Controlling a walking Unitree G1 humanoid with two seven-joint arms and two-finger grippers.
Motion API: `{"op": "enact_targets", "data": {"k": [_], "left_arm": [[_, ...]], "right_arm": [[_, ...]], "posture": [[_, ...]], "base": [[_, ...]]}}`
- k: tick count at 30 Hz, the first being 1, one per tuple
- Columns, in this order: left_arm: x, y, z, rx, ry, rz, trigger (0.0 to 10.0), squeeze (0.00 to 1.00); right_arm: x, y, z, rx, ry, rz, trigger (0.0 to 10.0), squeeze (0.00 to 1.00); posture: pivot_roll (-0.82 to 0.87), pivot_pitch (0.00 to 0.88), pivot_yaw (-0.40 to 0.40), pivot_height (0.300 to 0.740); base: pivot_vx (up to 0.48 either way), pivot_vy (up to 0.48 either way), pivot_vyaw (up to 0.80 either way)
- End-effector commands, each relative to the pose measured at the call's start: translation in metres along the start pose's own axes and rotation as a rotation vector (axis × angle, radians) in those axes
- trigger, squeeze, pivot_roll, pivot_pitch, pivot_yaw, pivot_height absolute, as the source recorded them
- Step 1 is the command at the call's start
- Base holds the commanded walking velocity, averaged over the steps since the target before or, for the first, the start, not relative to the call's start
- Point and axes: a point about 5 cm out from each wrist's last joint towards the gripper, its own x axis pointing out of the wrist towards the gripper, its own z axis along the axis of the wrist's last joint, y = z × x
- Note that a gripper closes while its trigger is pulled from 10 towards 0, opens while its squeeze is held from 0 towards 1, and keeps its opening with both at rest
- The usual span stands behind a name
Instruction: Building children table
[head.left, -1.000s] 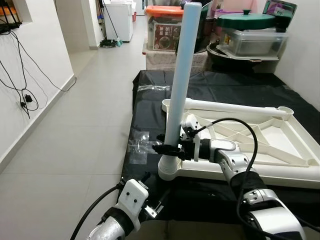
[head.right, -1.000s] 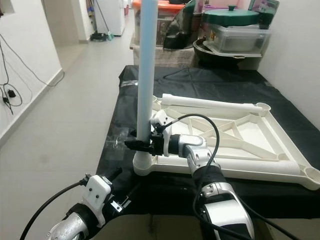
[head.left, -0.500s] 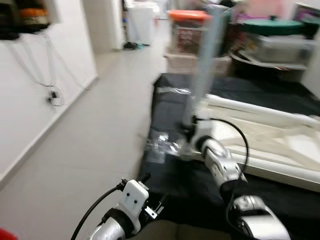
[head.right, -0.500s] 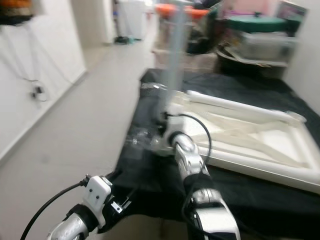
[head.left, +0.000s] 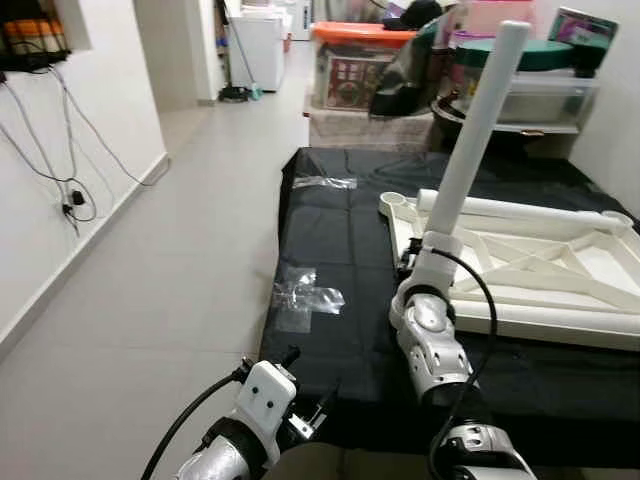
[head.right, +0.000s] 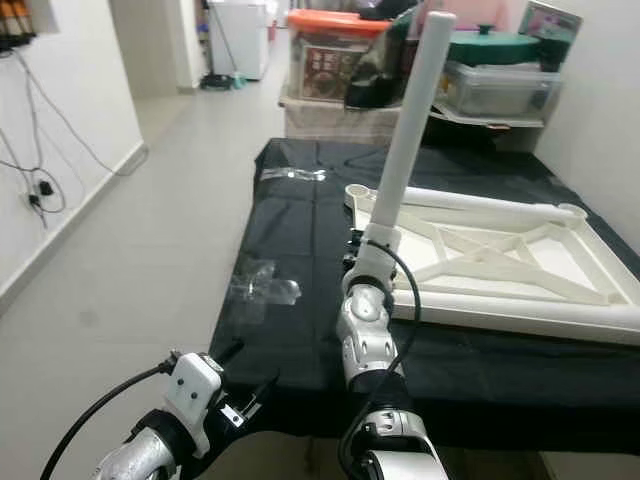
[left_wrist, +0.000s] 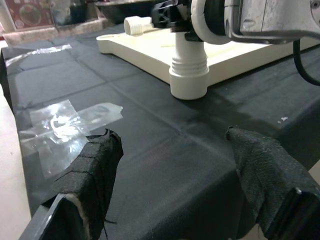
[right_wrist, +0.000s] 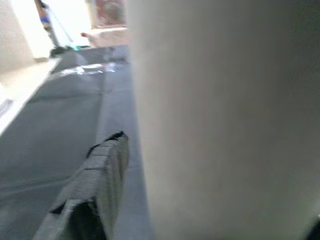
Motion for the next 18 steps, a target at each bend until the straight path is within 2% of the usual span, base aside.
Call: {"op": "enact_targets", "data": {"k": [1,2,3,4,8,9,11,12,13,14,16,18], "left_arm": [[0.0,0.0,-0.001,0.002,0.006,0.0,10.0,0.0],[0.0,0.0,-0.001,0.002,0.006,0.0,10.0,0.0],[0.0,0.0,-0.001,0.002,0.006,0.0,10.0,0.0],[0.0,0.0,-0.001,0.001,0.006,-0.001,10.0,0.0],[0.001,0.0,-0.002,0.0,0.006,-0.003,10.0,0.0],[0.001,0.0,-0.002,0.0,0.006,-0.003,10.0,0.0],[0.001,0.0,-0.002,0.0,0.006,-0.004,10.0,0.0],[0.001,0.0,-0.002,0.0,0.006,-0.004,10.0,0.0],[0.001,0.0,-0.002,0.001,0.006,-0.004,10.0,0.0],[0.001,0.0,-0.002,0.001,0.006,-0.004,10.0,0.0],[0.001,0.0,-0.002,0.002,0.006,-0.002,10.0,0.0],[0.001,0.0,-0.002,0.002,0.006,-0.002,10.0,0.0]], "right_arm": [[0.003,0.007,0.011,0.034,-0.054,0.092,10.0,0.0],[0.003,0.007,0.011,0.034,-0.054,0.092,10.0,0.0],[0.006,0.005,0.015,0.057,-0.071,0.153,10.0,0.0],[0.011,0.002,0.024,0.066,-0.096,0.361,10.0,0.0],[0.011,0.0,0.028,0.041,-0.021,0.741,10.0,0.0],[0.011,0.0,0.028,0.041,-0.021,0.741,10.0,0.0],[0.007,0.0,0.028,0.012,0.012,0.901,10.0,0.0],[0.007,0.0,0.028,0.012,0.012,0.901,10.0,0.0],[0.002,0.001,0.027,0.002,0.051,1.024,10.0,0.0],[-0.007,0.003,0.024,-0.027,0.107,1.202,10.0,0.0],[-0.014,0.006,0.021,-0.071,0.149,1.333,10.0,0.0],[-0.014,0.006,0.021,-0.071,0.149,1.333,10.0,0.0]], "posture": [[0.09,0.0,-0.06,0.74],[0.09,0.0,-0.06,0.74],[0.09,0.0,-0.06,0.74],[0.09,0.0,-0.058,0.74],[0.09,0.0,-0.057,0.74],[0.09,0.0,-0.057,0.74],[0.09,0.0,-0.057,0.74],[0.09,0.0,-0.057,0.74],[0.09,0.0,-0.055,0.74],[0.09,0.0,-0.063,0.74],[0.1,0.0,-0.064,0.74],[0.1,0.0,-0.064,0.74]], "base": [[0.0,0.0,0.0],[0.0,0.0,0.0],[0.0,0.0,0.0],[0.0,0.0,0.0],[0.0,0.0,0.0],[0.0,0.0,0.0],[0.0,0.0,0.0],[0.0,0.0,0.0],[0.0,0.0,0.0],[0.0,0.0,0.0],[0.0,0.0,0.0],[0.0,0.0,0.0]]}}
